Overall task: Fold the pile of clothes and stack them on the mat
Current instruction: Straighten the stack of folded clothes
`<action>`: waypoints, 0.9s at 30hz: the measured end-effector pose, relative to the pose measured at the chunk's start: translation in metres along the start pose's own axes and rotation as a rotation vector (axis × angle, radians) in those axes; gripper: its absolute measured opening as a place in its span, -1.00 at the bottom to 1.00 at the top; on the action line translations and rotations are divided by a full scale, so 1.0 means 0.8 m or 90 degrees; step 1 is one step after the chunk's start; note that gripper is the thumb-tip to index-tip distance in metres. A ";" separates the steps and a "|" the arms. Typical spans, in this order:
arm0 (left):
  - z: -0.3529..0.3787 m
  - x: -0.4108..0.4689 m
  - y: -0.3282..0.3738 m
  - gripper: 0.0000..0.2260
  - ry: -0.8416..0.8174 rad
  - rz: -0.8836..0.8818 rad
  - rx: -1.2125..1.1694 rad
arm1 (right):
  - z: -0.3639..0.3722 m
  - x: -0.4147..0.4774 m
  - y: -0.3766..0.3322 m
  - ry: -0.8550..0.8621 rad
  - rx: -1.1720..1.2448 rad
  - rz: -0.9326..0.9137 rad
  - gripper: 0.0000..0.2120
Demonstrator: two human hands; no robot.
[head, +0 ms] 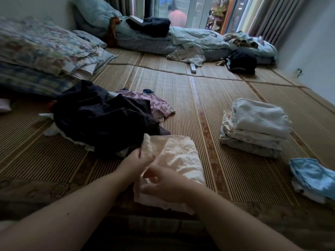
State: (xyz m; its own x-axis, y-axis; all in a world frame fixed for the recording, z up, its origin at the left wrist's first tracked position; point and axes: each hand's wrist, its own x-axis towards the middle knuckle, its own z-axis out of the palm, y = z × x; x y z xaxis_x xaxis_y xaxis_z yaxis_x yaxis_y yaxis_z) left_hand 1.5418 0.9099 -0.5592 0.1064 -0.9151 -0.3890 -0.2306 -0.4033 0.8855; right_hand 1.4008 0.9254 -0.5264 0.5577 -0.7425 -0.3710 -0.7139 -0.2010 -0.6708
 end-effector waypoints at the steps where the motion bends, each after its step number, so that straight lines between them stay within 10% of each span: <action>1: 0.002 0.000 -0.001 -0.35 0.043 0.020 0.111 | -0.005 -0.007 0.008 0.046 0.024 -0.022 -0.67; 4: 0.003 -0.006 -0.003 -0.30 0.141 0.134 0.279 | -0.033 -0.036 0.046 0.253 -0.024 -0.068 -0.84; 7: -0.009 -0.001 -0.015 -0.50 0.142 0.480 0.467 | -0.061 -0.065 0.099 0.447 -0.188 -0.099 -0.79; 10: -0.023 -0.004 -0.008 -0.55 -0.062 0.647 0.702 | -0.074 -0.077 0.131 0.366 -0.340 -0.142 -0.68; 15: -0.044 -0.016 0.003 -0.46 -0.314 0.377 0.830 | -0.057 -0.082 0.144 -0.002 -0.382 -0.020 -0.26; 27: -0.040 -0.043 -0.041 -0.23 -0.301 0.444 0.876 | -0.033 -0.107 0.158 0.226 0.093 0.032 -0.66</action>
State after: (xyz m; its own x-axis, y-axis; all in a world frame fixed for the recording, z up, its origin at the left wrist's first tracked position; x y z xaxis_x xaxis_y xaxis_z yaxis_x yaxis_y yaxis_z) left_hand 1.5766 0.9548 -0.5669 -0.6177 -0.7276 -0.2984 -0.7813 0.6108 0.1284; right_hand 1.2516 0.9464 -0.5626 0.3236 -0.9295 -0.1771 -0.6544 -0.0846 -0.7514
